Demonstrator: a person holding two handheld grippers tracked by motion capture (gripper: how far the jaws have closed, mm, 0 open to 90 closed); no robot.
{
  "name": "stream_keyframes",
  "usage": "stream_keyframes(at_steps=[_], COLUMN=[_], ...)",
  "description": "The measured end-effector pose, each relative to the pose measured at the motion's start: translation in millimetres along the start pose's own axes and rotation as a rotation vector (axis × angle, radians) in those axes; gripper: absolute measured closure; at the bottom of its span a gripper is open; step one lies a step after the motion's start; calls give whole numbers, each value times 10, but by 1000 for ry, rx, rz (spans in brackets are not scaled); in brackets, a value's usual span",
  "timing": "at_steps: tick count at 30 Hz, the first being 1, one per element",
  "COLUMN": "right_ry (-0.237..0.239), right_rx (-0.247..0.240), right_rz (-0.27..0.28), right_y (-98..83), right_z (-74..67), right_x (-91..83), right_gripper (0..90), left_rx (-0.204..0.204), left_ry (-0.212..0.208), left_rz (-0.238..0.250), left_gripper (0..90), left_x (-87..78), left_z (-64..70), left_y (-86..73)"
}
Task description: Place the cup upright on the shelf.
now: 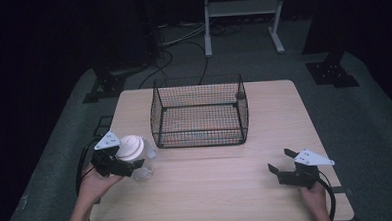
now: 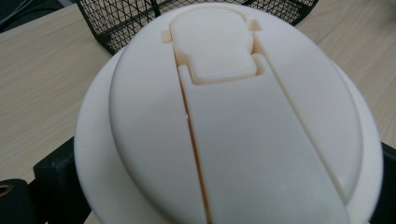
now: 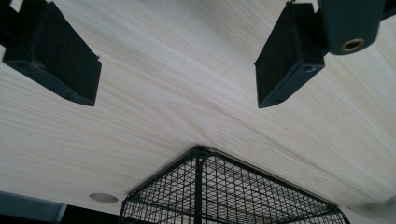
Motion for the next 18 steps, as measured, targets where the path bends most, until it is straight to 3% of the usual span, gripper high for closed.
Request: stream_keyframes(at_steps=[18], right_ry=[0], right_rx=[0], right_rz=[0], right_y=[0], right_z=[-1], right_x=[-1], right_gripper=[135], left_rx=[4], left_ry=[11], left_rz=[-16], left_gripper=[46], left_x=[42], left_z=[-2], left_y=[65])
Point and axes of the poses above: each handheld gripper's, and its own axes: x roughly forward along the jaws, y roughly out of its top, z roughly to its right, the point moved 8 cm from there along x, roughly forward along the jaws, and after that the axes turned 7 degrees about y, right-handed, at the moved point
